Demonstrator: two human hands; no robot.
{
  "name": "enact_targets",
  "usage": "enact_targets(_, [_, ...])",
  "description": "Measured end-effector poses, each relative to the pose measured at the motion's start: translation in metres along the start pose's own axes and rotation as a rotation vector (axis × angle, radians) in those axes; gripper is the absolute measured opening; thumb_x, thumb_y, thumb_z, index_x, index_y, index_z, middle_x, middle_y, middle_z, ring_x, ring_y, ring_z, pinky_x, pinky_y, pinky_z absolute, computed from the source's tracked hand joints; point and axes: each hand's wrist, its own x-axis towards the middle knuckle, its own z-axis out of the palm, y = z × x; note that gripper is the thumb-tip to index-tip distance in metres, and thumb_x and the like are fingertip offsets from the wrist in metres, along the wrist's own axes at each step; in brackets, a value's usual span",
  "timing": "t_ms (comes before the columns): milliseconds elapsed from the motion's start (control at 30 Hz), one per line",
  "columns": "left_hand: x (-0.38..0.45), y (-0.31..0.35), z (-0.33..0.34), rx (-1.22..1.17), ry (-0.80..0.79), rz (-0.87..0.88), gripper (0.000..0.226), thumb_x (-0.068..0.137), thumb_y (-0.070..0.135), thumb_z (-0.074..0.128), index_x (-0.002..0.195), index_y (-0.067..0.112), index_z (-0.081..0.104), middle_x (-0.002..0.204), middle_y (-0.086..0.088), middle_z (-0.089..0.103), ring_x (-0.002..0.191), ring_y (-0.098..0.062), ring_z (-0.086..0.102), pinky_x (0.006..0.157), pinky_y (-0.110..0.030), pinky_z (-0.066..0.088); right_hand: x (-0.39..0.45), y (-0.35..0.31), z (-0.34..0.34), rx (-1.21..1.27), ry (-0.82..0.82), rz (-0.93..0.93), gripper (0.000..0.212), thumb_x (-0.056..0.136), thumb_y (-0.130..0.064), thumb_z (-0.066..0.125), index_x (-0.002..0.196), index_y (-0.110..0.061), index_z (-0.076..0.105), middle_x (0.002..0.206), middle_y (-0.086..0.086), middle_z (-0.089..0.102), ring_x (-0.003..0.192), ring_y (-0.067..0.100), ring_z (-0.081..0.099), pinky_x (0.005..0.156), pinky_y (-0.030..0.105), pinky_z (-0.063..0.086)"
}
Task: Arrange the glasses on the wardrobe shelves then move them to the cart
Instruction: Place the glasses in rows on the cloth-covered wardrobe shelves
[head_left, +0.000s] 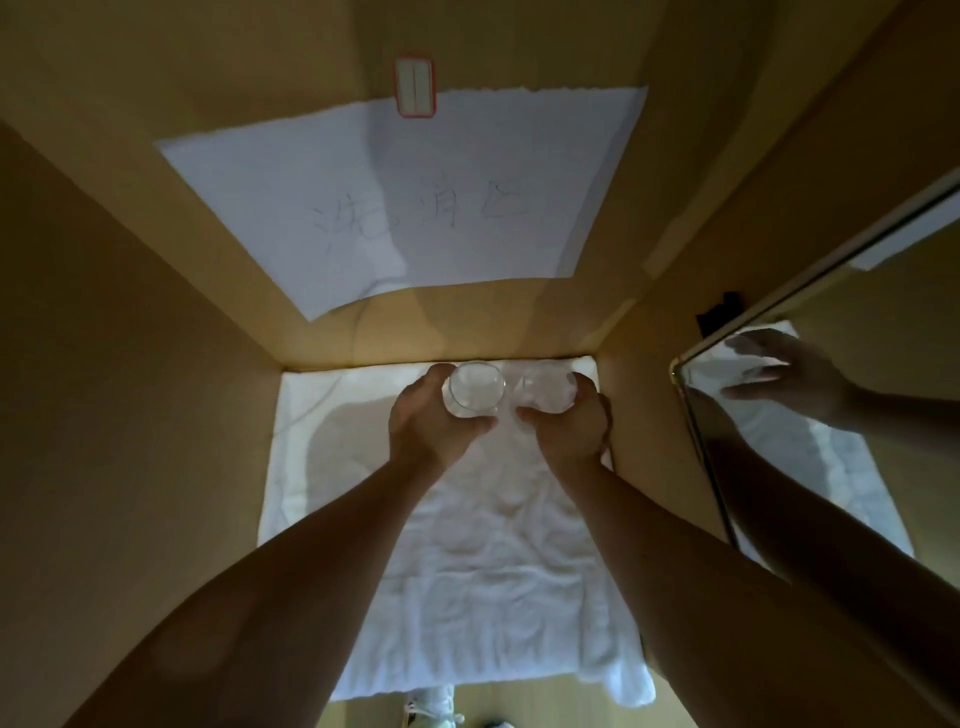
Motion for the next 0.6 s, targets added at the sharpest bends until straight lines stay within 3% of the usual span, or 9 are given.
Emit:
enact_targets(167, [-0.028, 0.022, -0.040, -0.029, 0.046, -0.028, 0.065, 0.057, 0.052, 0.090, 0.104, 0.028, 0.053, 0.083, 0.015, 0.061, 0.085, -0.025, 0.067, 0.060, -0.026, 0.037, -0.030, -0.028, -0.036, 0.066, -0.009, -0.054, 0.066, 0.060, -0.034, 0.094, 0.116, -0.016, 0.064, 0.108, 0.005, 0.070, 0.104, 0.026, 0.064, 0.095, 0.042, 0.052])
enact_targets(267, [-0.044, 0.037, -0.062, -0.038, 0.100, -0.008, 0.066, 0.058, 0.053, 0.090, 0.099, 0.025, 0.046, 0.081, 0.012, 0.058, 0.086, -0.030, 0.068, 0.066, -0.029, 0.036, -0.050, -0.046, -0.057, 0.057, -0.007, -0.099, 0.070, 0.060, -0.035, 0.094, 0.119, -0.015, 0.062, 0.111, 0.006, 0.068, 0.106, 0.027, 0.062, 0.095, 0.040, 0.050])
enact_targets(433, [-0.069, 0.066, -0.109, -0.157, 0.193, -0.022, 0.063, 0.055, 0.061, 0.081, 0.098, 0.030, 0.047, 0.094, 0.010, 0.067, 0.091, -0.021, 0.066, 0.074, -0.030, 0.044, -0.082, -0.077, -0.094, 0.224, 0.007, -0.163, 0.069, 0.060, -0.031, 0.095, 0.120, -0.016, 0.065, 0.110, 0.003, 0.070, 0.102, 0.026, 0.065, 0.091, 0.039, 0.054])
enact_targets(567, [-0.092, 0.091, -0.144, -0.278, 0.304, 0.066, 0.060, 0.060, 0.042, 0.093, 0.102, 0.024, 0.055, 0.098, 0.007, 0.069, 0.090, -0.020, 0.065, 0.074, -0.019, 0.046, -0.106, -0.107, -0.126, 0.254, 0.019, -0.243, 0.070, 0.062, -0.029, 0.095, 0.122, -0.013, 0.062, 0.109, 0.005, 0.071, 0.099, 0.028, 0.068, 0.084, 0.030, 0.051])
enact_targets(600, [-0.097, 0.098, -0.154, -0.271, 0.306, 0.051, 0.060, 0.063, 0.041, 0.093, 0.108, 0.024, 0.057, 0.102, 0.006, 0.070, 0.093, -0.022, 0.066, 0.080, -0.023, 0.050, -0.111, -0.114, -0.135, 0.261, 0.013, -0.257, 0.071, 0.063, -0.030, 0.095, 0.123, -0.013, 0.062, 0.110, 0.006, 0.071, 0.099, 0.028, 0.068, 0.083, 0.029, 0.050])
